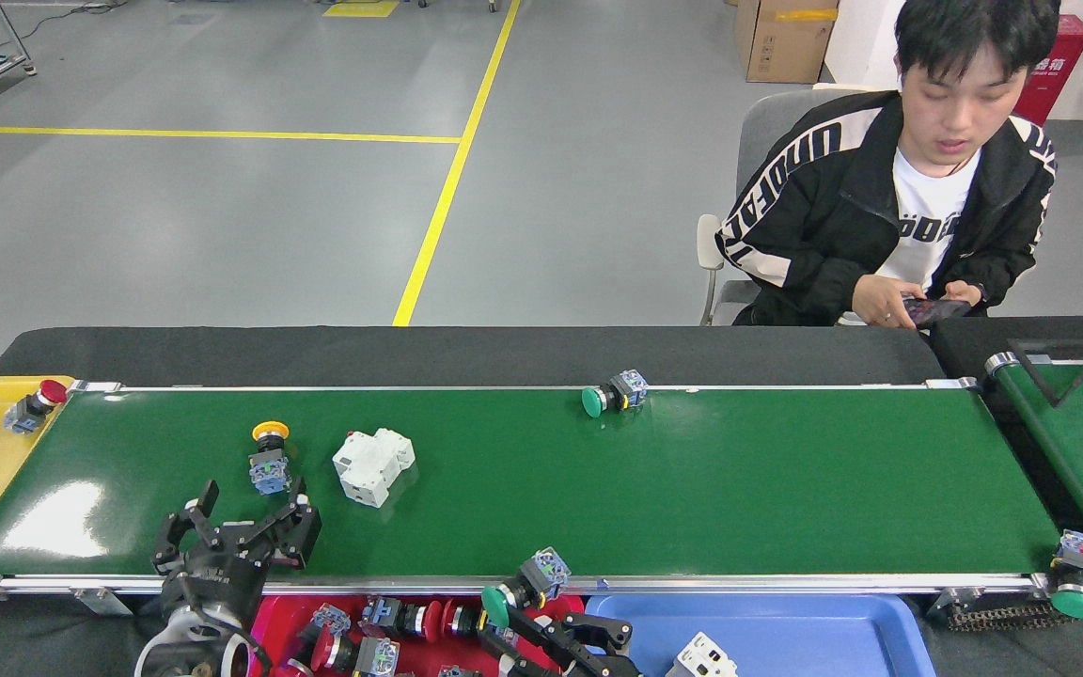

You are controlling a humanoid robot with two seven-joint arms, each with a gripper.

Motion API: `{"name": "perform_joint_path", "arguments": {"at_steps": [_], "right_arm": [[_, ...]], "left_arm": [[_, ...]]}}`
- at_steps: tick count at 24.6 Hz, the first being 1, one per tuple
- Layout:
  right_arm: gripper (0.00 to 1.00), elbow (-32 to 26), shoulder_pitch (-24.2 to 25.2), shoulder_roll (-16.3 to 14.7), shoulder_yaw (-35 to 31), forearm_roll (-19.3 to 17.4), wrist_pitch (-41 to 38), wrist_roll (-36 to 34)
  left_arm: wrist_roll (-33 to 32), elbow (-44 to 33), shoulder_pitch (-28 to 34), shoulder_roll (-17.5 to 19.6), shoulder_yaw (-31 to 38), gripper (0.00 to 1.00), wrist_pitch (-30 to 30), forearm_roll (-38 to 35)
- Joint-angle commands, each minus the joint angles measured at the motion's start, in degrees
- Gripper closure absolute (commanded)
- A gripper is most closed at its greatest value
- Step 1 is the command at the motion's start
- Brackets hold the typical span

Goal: Pick switch part from conveyor to tray

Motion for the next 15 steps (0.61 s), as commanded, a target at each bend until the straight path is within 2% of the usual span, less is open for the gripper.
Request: {"name": "perform_joint_path", "arguments": {"at_steps": [1,2,5,6,7,11,15], "right_arm": [[0.02,-1.0,-0.7,0.7,0.1,-0.3,-1.0,0.2],[0.02,-0.9,-0.7,0.8,0.0,-0.3,-1.0,0.2],[0.02,-1.0,-0.5,0.8,0.0,-0.3,-0.8,0.2],[0.02,-1.0,-0.4,0.7,0.1,-0.3,-0.8,0.3],[0.02,-1.0,-0.4,0.7,0.1,-0.3,-0.8,0.3],[0.02,-1.0,-0.5,1.6,0.0,-0.3,-0.7,0.3],[0.02,-0.9,-0.5,1.6,0.0,-0.3,-0.6,0.3]], "left_arm": [[0.9,4.8,-4.0,1.6,-0.4,0.0,1.3,-0.3],[1.1,8.5,-6.4,2.5,-1.5,0.04,1.6,-0.5],[2.2,17.7,-10.3,6.8,-5.2,0.25,1.9,0.0],[3.3,19.9,-10.8,7.6,-5.5,0.45,1.7,0.1],[4.1,21.0,-11.2,8.1,-5.5,0.56,1.3,0.2],[4.5,20.8,-10.7,8.4,-5.7,0.89,1.0,2.7],[4.7,15.1,-7.1,8.2,-5.5,0.93,-0.9,5.6]]}}
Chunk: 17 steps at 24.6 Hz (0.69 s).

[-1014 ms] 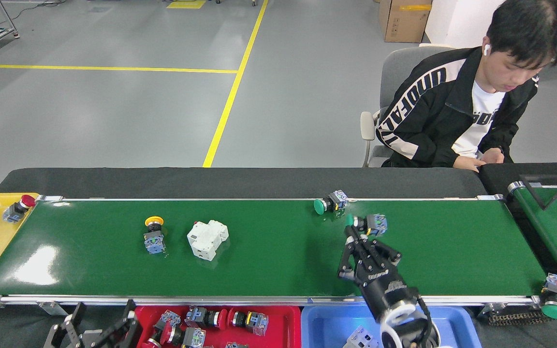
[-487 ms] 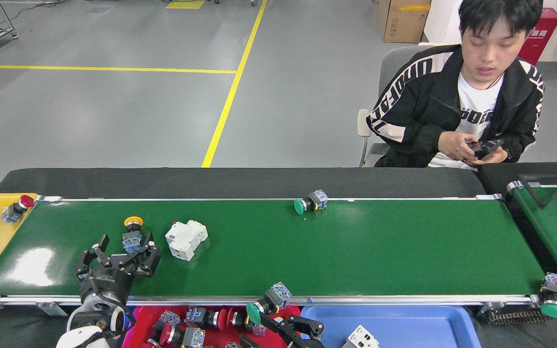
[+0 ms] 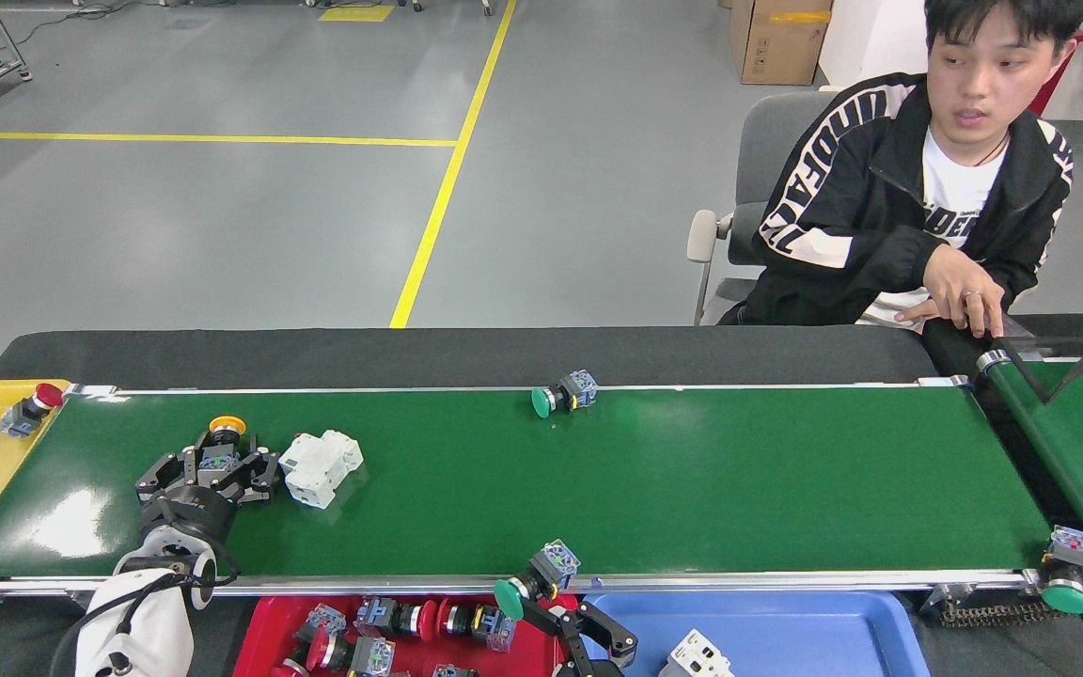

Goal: Pick switch part from conveyor to tray

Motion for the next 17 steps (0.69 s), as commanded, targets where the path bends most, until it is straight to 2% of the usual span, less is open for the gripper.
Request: {"name": "perform_joint_path", "arguments": {"at_steps": [1,7,11,15,17], "right_arm": [[0.02,-0.9,-0.6,0.5,0.0,-0.2,0.0,0.0],[0.02,-0.9,-0.6,0.5,0.0,-0.3,0.0,0.0],[0.02,-0.9,-0.6,0.5,-0.1,-0.3,0.1,0.0],[0.02,-0.8,-0.6,0.5,-0.1,-0.3,0.1,0.0],[0.02,-0.9,-0.6,0.5,-0.1,-0.3,0.2,0.0]], "left_arm": [[0.4,-4.3,1.6,0.4,0.4,0.93,-1.1,1.1],[0.0,-25.4,15.3,-0.2,-0.2,0.92,-2.5,4.3],[0.3,-36.4,23.9,-0.8,-0.2,0.92,-7.6,4.8],[1.4,-44.5,31.3,-0.8,-4.9,0.9,-13.4,4.4],[2.0,-46.2,33.4,0.0,-8.2,0.88,-14.4,4.2]]}}
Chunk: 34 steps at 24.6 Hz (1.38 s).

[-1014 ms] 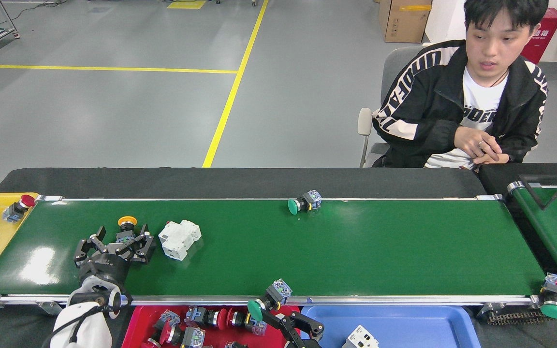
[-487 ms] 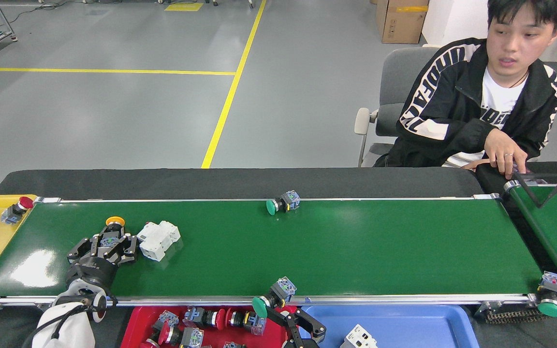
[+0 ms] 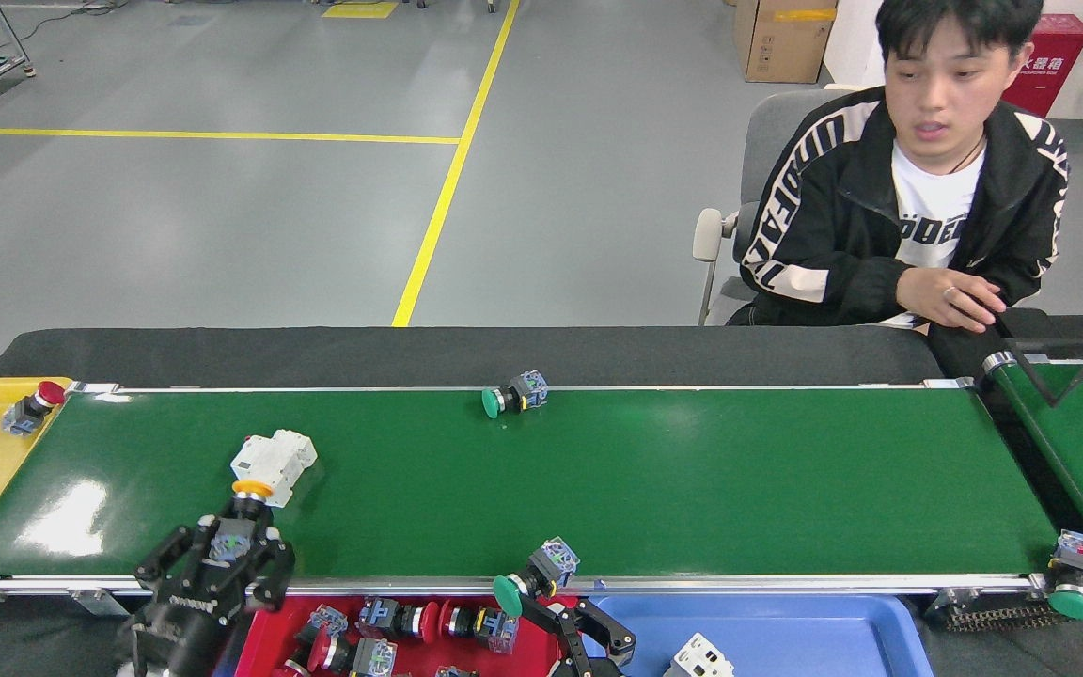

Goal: Pick switch part from conveyor to tray

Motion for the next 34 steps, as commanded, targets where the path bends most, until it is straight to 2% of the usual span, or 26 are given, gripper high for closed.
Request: {"name": "perform_joint_path", "arguments": {"at_steps": [1,2,3,5,6,11,13,16,18,21,24,27,29,31,34], "right_arm": [[0.02,-0.9,-0.5,0.5,-0.2,-0.3,0.1,0.0],[0.02,-0.8,-0.5,0.5,-0.2,-0.3,0.1,0.0],[0.02,-0.9,-0.5,0.5,-0.2,-0.3,0.1,0.0],[0.02,-0.9,-0.5,0.5,-0.2,-0.2,0.1,0.0],[0.02,-0.8,-0.5,0.5,-0.2,-0.3,0.1,0.0],[0.02,-0.9,-0.5,0.5,-0.2,-0.3,0.2,0.0],[0.02,-0.9,-0.5,0.5,-0.3,-0.3,0.2,0.0],[0.02,-0.9,-0.5,0.5,-0.4,-0.3,0.3,0.0],[0.03,-0.9,-0.5,0.5,-0.4,-0.3,0.7,0.2],[0.03,-0.9,-2.5,1.2,-2.3,-0.2,8.8,0.1],[0.03,-0.9,-7.4,0.5,-8.5,-0.2,18.2,0.1],[0.03,-0.9,-10.4,-1.9,-17.6,-0.2,25.7,-0.1],[0.03,-0.9,-10.3,-5.0,-25.3,-0.2,26.7,-1.0],[0.02,-0.8,-9.5,-6.0,-31.0,-0.2,26.7,-3.5],[0.02,-0.5,-5.3,-7.8,-37.2,-0.4,26.4,-8.5]], "left_arm": [[1.8,-2.5,1.5,1.2,-3.4,0.83,-2.4,-0.2],[2.9,-3.5,2.1,2.4,-5.2,0.67,-3.3,-0.2],[3.7,-4.1,2.6,3.8,-6.0,0.43,-3.9,-0.2],[4.1,-4.8,3.7,4.6,-6.2,0.21,-4.1,-0.2],[4.1,-4.8,4.2,4.9,-6.3,0.0,-4.2,-0.1],[4.2,-5.2,4.4,4.2,-5.6,0.0,-4.2,0.1],[4.1,-5.7,4.5,3.0,-2.7,0.0,-3.3,0.5],[2.0,-5.2,4.8,-4.5,6.5,0.0,-0.8,0.7],[-1.7,-4.8,4.7,-8.5,12.2,0.0,0.1,0.7],[-2.9,-4.1,4.8,-10.4,18.4,0.0,0.4,0.9],[-2.9,-1.2,3.0,-10.1,19.1,0.0,1.9,0.4],[-2.9,8.5,-7.3,-7.5,18.2,0.0,7.2,-1.7],[-2.8,18.2,-14.7,-4.3,18.1,0.0,9.1,-3.5],[-2.7,24.2,-20.0,-2.2,18.2,0.0,9.7,-3.6],[-0.2,31.4,-25.0,1.5,18.1,0.0,11.8,-3.7]]}}
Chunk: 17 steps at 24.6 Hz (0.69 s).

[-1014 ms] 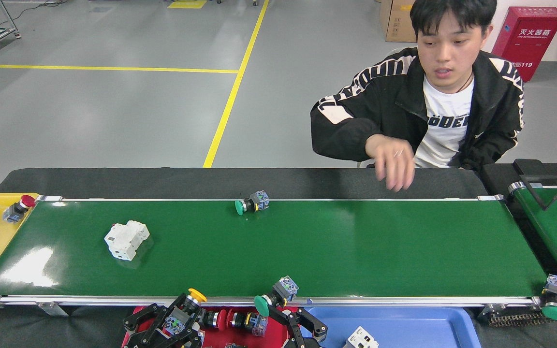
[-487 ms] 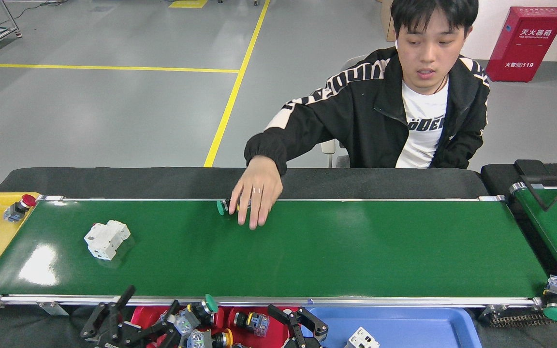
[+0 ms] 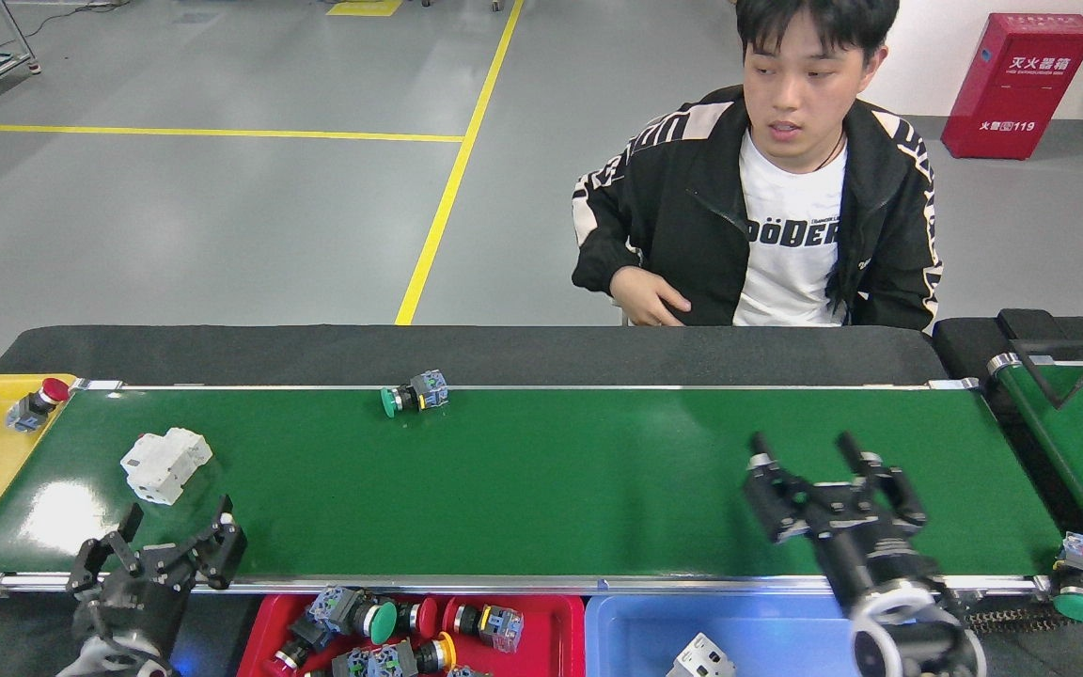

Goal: Pick switch part from conveyor to tray

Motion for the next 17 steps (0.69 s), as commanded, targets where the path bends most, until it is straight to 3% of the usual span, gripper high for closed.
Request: {"name": "perform_joint_path", "arguments": {"at_steps": [1,6,8,11,12,13,15,17], "right_arm": [[0.02,-0.6,1.6,-1.6,-2.7,-0.5,0.1,-4.9],[0.02,3.0,6.9,-3.9,-7.0,-4.8,-6.9,-10.1],[0.02,3.8,7.2,-3.9,-7.9,-5.0,-9.1,-10.2],[0.02,4.0,7.2,-3.9,-8.8,-5.1,-9.3,-10.2],[0.02,4.1,7.2,-3.9,-8.9,-5.1,-9.3,-10.2],[0.02,4.1,7.2,-3.9,-9.1,-5.4,-9.3,-10.2],[0.02,4.4,7.2,-3.9,-9.1,-6.2,-9.3,-10.3],[0.02,5.3,7.2,-4.0,-9.1,-6.6,-9.3,-10.4]], "left_arm": [[2.3,3.5,-2.4,2.4,-0.2,0.0,2.2,-0.2],[6.8,18.5,-10.5,6.6,-5.2,0.0,4.7,-0.3],[8.8,25.3,-14.3,8.3,-8.8,0.06,5.6,-0.2],[12.1,34.1,-18.6,10.4,-11.4,0.32,4.5,0.3],[12.8,36.1,-19.7,11.0,-11.7,0.53,3.6,0.3],[13.1,37.3,-20.2,11.3,-11.6,0.68,2.1,0.4],[13.5,37.5,-20.3,11.6,-11.1,0.9,-0.2,0.6],[14.1,37.4,-20.3,11.8,-11.1,0.95,-0.9,1.6]]}}
